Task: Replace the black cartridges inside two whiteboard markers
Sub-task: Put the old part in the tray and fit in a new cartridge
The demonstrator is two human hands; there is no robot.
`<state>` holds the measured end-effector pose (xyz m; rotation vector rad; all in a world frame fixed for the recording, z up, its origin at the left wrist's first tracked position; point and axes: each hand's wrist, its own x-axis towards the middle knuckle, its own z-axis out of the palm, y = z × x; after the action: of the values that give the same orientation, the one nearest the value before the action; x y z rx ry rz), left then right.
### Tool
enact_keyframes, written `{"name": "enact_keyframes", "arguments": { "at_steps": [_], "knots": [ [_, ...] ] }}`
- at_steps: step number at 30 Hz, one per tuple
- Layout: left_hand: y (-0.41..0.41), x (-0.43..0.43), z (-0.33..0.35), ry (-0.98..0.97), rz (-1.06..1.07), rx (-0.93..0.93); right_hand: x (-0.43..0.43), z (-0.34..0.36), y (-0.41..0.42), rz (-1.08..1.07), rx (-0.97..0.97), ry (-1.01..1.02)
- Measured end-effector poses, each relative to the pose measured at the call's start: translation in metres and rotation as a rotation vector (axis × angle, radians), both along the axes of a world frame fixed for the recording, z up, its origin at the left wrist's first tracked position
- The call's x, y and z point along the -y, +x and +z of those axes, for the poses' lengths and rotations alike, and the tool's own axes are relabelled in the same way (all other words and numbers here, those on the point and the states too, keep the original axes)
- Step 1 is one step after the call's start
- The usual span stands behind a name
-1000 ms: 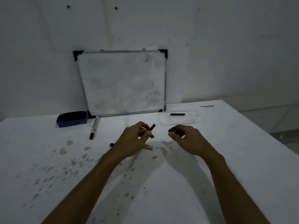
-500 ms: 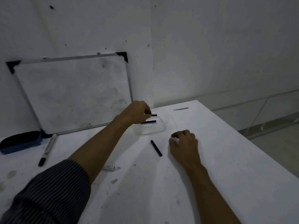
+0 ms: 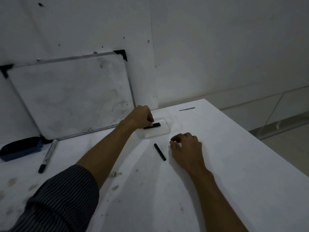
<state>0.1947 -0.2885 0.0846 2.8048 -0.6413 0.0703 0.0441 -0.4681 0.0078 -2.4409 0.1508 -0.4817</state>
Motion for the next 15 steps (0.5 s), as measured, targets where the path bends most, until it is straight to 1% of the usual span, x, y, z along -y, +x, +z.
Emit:
{"name": "enact_keyframes", "arguments": {
  "at_steps": [2,4,6,8,10,12,15],
  "knots": [
    [-0.014,-0.011,0.005,-0.086,0.007,0.064,-0.007,0.006,-0.002,0.066,-0.029,0.077],
    [-0.036,-0.027,0.010,-0.165,-0.010,0.120,-0.017,0.011,-0.006,0.121,-0.081,0.106],
    [-0.065,-0.048,0.013,-0.237,-0.046,0.146,-0.027,0.012,-0.013,0.133,-0.109,0.062],
    [-0.098,-0.071,0.011,-0.279,-0.090,0.151,-0.037,0.009,-0.021,0.109,-0.100,-0.034],
    [-0.130,-0.096,0.004,-0.260,-0.102,0.124,-0.045,0.006,-0.028,0.074,-0.096,-0.129],
    [-0.155,-0.123,-0.009,-0.195,-0.083,0.054,-0.052,0.006,-0.033,0.041,-0.103,-0.189],
    [-0.184,-0.154,-0.027,-0.131,-0.035,-0.058,-0.055,0.006,-0.038,0.032,-0.092,-0.196]
  ]
}}
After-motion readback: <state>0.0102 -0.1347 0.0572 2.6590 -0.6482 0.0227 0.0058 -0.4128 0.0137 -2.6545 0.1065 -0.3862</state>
